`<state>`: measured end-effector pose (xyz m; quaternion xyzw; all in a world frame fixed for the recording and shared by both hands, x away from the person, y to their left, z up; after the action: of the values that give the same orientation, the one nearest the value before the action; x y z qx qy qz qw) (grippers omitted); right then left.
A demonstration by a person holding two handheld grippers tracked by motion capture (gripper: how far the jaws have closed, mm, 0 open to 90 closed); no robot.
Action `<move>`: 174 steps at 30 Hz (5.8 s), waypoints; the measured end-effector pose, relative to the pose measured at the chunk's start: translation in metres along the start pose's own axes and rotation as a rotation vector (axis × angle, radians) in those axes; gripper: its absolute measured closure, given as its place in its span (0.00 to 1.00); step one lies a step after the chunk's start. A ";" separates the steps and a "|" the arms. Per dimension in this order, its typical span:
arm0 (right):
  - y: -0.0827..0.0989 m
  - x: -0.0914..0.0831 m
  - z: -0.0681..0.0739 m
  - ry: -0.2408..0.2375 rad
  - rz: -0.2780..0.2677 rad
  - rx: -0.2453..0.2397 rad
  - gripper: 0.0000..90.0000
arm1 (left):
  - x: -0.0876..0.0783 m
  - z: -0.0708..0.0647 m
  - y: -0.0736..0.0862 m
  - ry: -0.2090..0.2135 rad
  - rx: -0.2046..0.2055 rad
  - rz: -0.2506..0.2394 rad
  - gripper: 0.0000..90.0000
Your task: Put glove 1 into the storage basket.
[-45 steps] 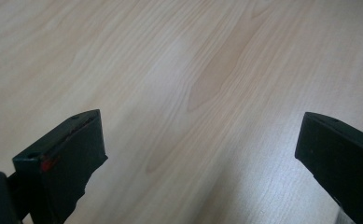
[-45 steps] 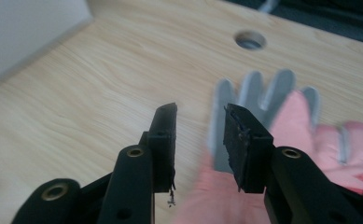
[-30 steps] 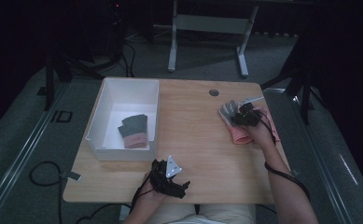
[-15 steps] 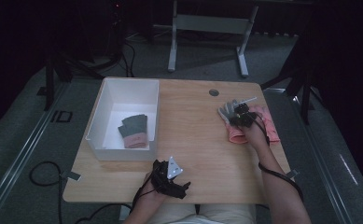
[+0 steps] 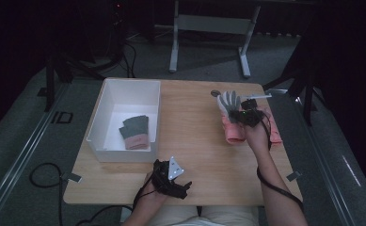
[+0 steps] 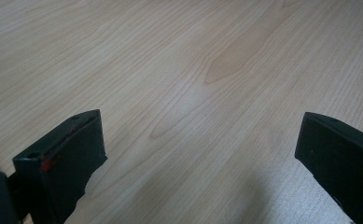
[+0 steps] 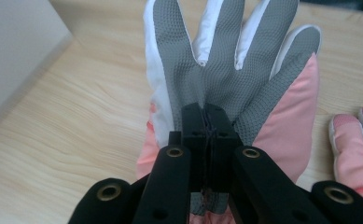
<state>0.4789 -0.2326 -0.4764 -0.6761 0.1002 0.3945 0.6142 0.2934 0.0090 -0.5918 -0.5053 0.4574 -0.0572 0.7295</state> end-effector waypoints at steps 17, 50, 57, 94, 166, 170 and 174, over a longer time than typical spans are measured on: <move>0.062 -0.016 0.071 0.021 0.044 0.069 0.98 | 0.000 0.000 0.000 0.008 0.008 0.002 0.02; 0.067 0.020 0.077 -0.134 0.096 -0.058 0.77 | 0.003 -0.001 0.003 0.019 0.013 0.011 0.02; 0.052 -0.026 0.033 -0.065 -0.008 -0.101 0.71 | 0.003 0.000 0.003 0.011 0.011 0.011 0.02; 0.072 0.036 -0.163 0.210 0.169 -0.028 0.65 | -0.007 0.004 0.013 -0.035 -0.001 0.004 0.02; 0.116 -0.009 -0.039 0.168 0.124 -0.140 0.66 | -0.006 0.000 0.008 -0.025 0.037 -0.001 0.02; 0.120 -0.003 -0.041 0.152 0.134 -0.118 0.73 | -0.006 0.001 0.007 -0.026 0.038 -0.007 0.02; 0.120 0.001 -0.040 0.162 0.139 -0.077 0.93 | -0.006 0.001 0.008 -0.029 0.039 -0.003 0.02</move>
<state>0.4215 -0.2961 -0.5696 -0.7203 0.1808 0.3839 0.5487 0.2874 0.0166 -0.5942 -0.4925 0.4448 -0.0602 0.7456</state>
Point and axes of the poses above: each handheld gripper's, and its own axes: x roughly forward along the jaws, y roughly out of its underside, z roughly to its left, the point moved 5 cm from there along x, roughly forward along the jaws
